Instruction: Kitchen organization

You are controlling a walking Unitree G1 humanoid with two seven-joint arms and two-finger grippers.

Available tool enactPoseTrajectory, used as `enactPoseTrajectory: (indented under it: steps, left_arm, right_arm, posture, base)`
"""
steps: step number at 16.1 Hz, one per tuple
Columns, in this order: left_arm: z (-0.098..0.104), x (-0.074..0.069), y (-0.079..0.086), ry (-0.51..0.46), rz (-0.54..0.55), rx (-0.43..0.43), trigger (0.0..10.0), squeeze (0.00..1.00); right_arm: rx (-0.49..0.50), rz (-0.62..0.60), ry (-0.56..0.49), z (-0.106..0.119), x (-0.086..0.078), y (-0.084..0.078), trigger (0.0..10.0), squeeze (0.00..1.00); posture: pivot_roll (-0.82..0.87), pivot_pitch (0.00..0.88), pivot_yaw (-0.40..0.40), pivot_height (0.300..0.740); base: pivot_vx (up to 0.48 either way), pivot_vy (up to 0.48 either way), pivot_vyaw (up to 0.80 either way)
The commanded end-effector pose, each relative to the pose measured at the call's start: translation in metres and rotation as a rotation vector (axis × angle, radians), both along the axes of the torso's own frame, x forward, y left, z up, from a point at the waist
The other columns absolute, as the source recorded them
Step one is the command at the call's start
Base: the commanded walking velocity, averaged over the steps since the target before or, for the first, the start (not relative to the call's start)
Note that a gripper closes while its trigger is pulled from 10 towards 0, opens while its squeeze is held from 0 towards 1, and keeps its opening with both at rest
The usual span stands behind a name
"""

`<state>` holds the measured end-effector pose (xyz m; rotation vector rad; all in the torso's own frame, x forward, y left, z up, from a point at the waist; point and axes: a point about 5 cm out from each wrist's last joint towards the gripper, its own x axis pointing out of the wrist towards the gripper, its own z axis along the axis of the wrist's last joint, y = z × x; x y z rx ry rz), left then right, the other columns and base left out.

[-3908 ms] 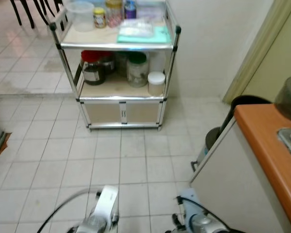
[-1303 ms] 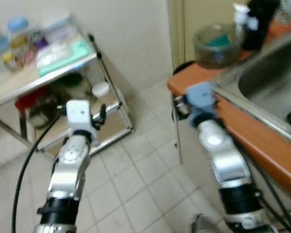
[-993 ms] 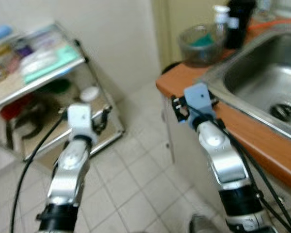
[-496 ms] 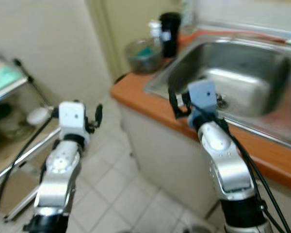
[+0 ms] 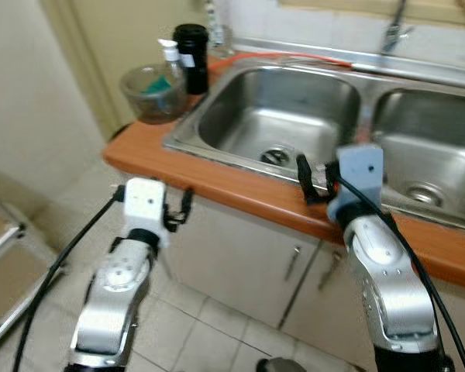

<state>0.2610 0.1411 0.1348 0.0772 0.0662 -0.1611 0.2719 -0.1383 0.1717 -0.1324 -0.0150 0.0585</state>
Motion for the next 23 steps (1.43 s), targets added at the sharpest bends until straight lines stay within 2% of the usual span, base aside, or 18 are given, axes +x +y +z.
enactPoseTrajectory:
  steps: [1,4,5,6,7,8,9,11,13,14,16,18,19,21,22,23]
  left_arm:
    - [0.006,0.000,0.002,-0.012,0.013,0.000,10.0,0.00]
    - [0.005,-0.002,0.011,-0.008,0.061,0.028,10.0,0.00]
    - [0.006,-0.002,0.014,-0.017,0.086,0.026,10.0,0.00]
    - [0.005,-0.004,0.014,-0.019,0.088,-0.025,10.0,0.00]
    - [0.008,-0.004,0.017,-0.096,0.175,-0.042,10.0,0.00]
    - [0.008,-0.004,0.018,-0.102,0.206,-0.048,10.0,0.00]
    - [0.006,-0.005,0.022,-0.120,0.265,-0.076,10.0,0.00]
    - [0.003,-0.009,0.022,-0.096,0.226,-0.027,10.0,0.00]
    - [-0.001,-0.014,0.015,-0.015,0.087,-0.096,10.0,0.00]
    - [-0.003,-0.017,0.012,-0.007,0.035,-0.086,10.0,0.00]
    - [-0.007,-0.020,0.011,-0.020,0.031,-0.007,10.0,0.00]
    - [-0.006,-0.019,0.009,-0.021,0.004,-0.010,10.0,0.00]
    - [-0.005,-0.018,0.009,-0.025,0.002,-0.009,10.0,0.00]
    - [-0.004,-0.015,0.009,-0.023,0.014,-0.025,10.0,0.00]
    - [-0.004,-0.015,0.009,-0.026,0.018,-0.023,10.0,0.00]
    - [-0.006,-0.015,0.007,-0.030,0.030,-0.013,10.0,0.00]
  right_arm:
    - [0.011,-0.026,0.007,0.000,-0.002,-0.005,10.0,1.00]
    - [-0.021,-0.081,0.044,-0.010,-0.010,-0.009,10.0,1.00]
    - [0.011,-0.111,0.064,-0.013,-0.013,-0.012,10.0,1.00]
    - [0.053,-0.140,0.084,-0.016,-0.016,-0.016,10.0,1.00]
    - [0.052,-0.150,0.104,-0.022,-0.019,-0.020,10.0,1.00]
    - [0.050,-0.148,0.105,-0.023,-0.020,-0.020,10.0,1.00]
    - [-0.016,-0.149,0.075,-0.021,-0.021,-0.021,10.0,1.00]
    - [-0.071,-0.120,0.005,-0.015,-0.021,-0.021,10.0,1.00]
    - [-0.069,-0.130,-0.015,-0.013,-0.020,-0.023,10.0,1.00]
    - [-0.061,-0.131,0.000,-0.013,-0.020,-0.024,10.0,1.00]
    - [-0.046,-0.151,0.023,-0.018,-0.021,-0.027,10.0,1.00]
    - [-0.046,-0.170,0.015,-0.017,-0.020,-0.029,10.0,1.00]
    - [-0.031,-0.155,0.003,-0.014,-0.019,-0.026,10.0,1.00]
    - [-0.064,-0.086,-0.030,-0.008,-0.017,-0.019,10.0,1.00]
    - [-0.060,-0.095,-0.027,-0.008,-0.018,-0.019,10.0,1.00]
    - [-0.028,-0.123,0.020,-0.011,-0.021,-0.023,10.0,1.00]
  posture:
    - [-0.11,0.000,0.024,0.740]
    - [-0.11,0.000,0.036,0.740]
    - [-0.11,0.000,0.039,0.740]
    - [-0.11,0.000,0.040,0.740]
    - [-0.10,0.000,0.039,0.740]
    - [-0.10,0.000,0.038,0.740]
    - [-0.11,0.000,0.038,0.740]
    - [-0.11,0.000,0.040,0.740]
    - [-0.11,0.000,0.039,0.740]
    - [-0.11,0.000,0.036,0.740]
    - [-0.11,0.000,0.033,0.740]
    - [-0.12,0.000,0.029,0.740]
    - [-0.12,0.000,0.032,0.740]
    - [-0.13,0.000,0.040,0.740]
    - [-0.13,0.000,0.040,0.740]
    - [-0.13,0.000,0.037,0.740]
  base:
    - [0.000,0.000,-0.76]
    - [0.000,0.000,-0.75]
    - [0.000,0.000,-0.76]
    - [0.000,0.000,-0.77]
    - [0.000,0.000,-0.77]
    - [0.000,0.000,-0.78]
    - [0.000,0.000,-0.78]
    - [0.000,0.000,-0.79]
    - [0.000,0.000,-0.80]
    - [0.000,0.000,-0.80]
    - [0.000,0.000,-0.79]
    - [0.000,0.000,-0.78]
    - [0.000,0.000,-0.77]
    - [0.000,0.000,-0.78]
    - [0.000,0.000,-0.80]
    - [0.000,0.000,-0.80]
